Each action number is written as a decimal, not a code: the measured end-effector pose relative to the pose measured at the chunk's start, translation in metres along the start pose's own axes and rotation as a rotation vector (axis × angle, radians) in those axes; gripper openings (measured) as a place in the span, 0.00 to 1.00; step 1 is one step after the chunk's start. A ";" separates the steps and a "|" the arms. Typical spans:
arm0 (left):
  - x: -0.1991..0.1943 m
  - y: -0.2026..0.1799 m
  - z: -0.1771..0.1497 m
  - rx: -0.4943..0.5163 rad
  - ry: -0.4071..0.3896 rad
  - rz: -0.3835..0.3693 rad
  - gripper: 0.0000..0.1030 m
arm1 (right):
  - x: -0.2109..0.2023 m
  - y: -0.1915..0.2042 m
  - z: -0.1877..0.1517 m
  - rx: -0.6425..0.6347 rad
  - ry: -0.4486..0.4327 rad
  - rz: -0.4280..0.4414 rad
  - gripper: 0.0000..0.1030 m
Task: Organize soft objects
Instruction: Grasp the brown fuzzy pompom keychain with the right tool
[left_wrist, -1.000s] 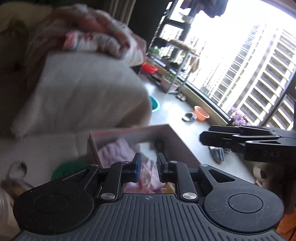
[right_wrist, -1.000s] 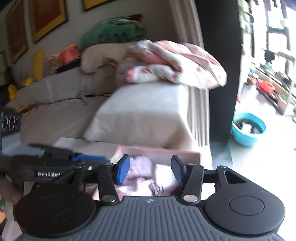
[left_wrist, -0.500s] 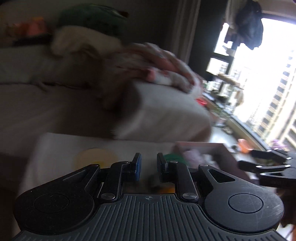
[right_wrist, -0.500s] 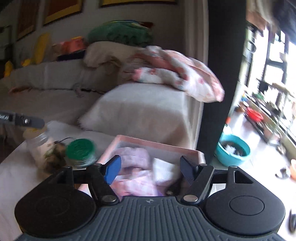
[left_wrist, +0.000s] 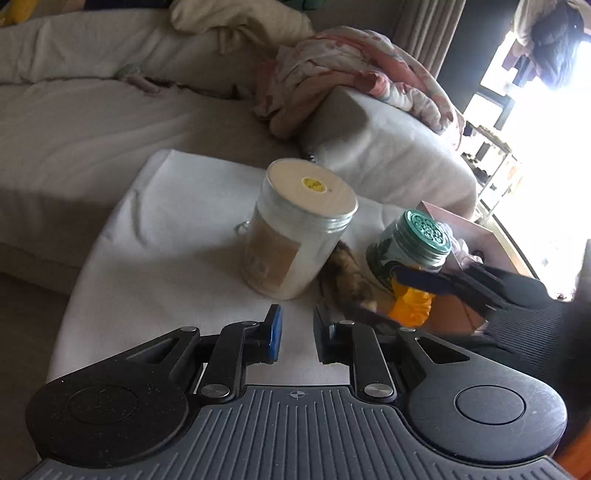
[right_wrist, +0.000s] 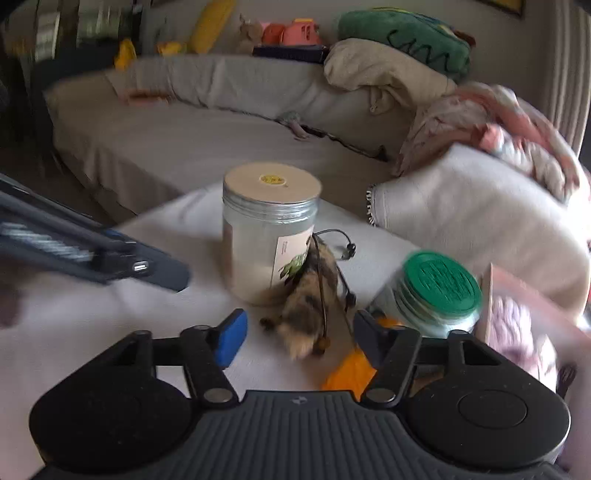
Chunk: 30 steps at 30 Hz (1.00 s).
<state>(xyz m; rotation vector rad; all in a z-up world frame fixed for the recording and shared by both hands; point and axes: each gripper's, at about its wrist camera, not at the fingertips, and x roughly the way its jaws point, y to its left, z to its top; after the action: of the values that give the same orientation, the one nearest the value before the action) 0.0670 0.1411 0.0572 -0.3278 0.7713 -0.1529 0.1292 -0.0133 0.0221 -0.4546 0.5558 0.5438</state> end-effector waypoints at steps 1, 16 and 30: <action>-0.001 0.002 -0.003 -0.002 0.001 -0.009 0.20 | 0.009 0.005 0.004 -0.027 0.004 -0.029 0.46; 0.013 -0.008 -0.011 -0.021 0.013 -0.058 0.20 | -0.057 0.021 -0.036 0.075 0.165 0.427 0.02; 0.009 0.009 -0.008 -0.011 0.008 0.105 0.20 | 0.013 -0.013 -0.005 0.130 0.056 0.031 0.44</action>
<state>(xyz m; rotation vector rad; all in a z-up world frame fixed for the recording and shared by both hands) 0.0675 0.1453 0.0429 -0.2970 0.7956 -0.0515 0.1444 -0.0213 0.0143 -0.3385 0.6487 0.5220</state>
